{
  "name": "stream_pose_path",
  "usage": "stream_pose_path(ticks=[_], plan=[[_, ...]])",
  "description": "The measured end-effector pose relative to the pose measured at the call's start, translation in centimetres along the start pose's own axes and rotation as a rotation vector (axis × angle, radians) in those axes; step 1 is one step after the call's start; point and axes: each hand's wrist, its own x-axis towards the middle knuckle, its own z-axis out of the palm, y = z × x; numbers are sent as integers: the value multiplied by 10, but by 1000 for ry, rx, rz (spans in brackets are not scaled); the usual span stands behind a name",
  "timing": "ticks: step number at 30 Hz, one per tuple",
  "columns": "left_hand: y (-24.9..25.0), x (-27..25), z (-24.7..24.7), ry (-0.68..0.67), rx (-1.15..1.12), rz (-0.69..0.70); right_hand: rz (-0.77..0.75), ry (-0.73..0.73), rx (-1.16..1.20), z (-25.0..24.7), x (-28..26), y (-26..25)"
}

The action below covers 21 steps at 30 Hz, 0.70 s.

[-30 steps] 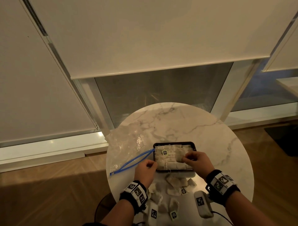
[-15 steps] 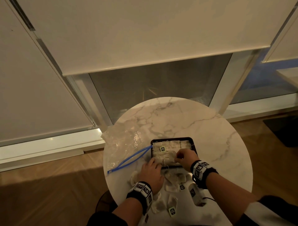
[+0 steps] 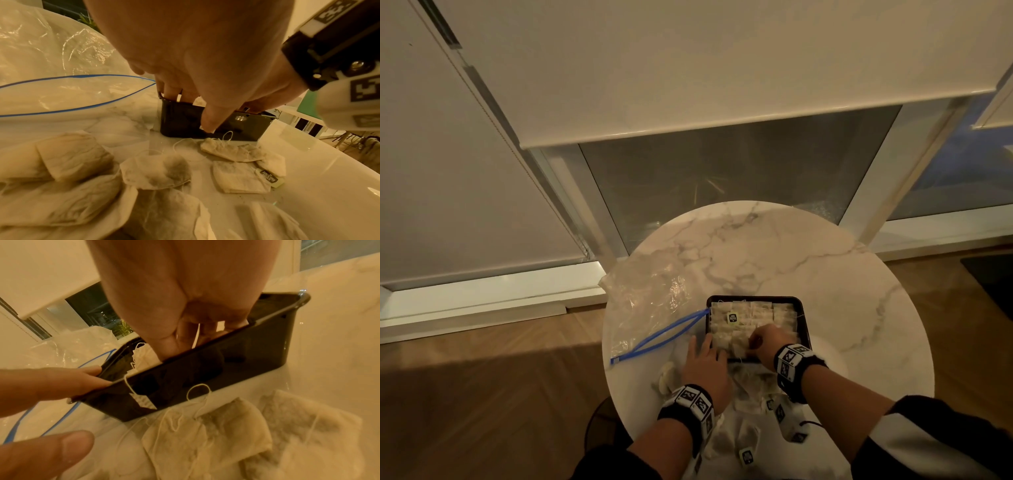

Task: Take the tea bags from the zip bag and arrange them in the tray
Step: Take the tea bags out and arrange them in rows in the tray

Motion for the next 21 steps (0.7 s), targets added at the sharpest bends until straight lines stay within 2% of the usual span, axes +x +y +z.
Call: stream_pose_path(ticks=[7, 21], plan=[[5, 3, 6, 16, 2, -18, -26, -72, 1, 4, 15, -2], [9, 9, 16, 28, 16, -81, -43, -40, 51, 15, 22, 2]])
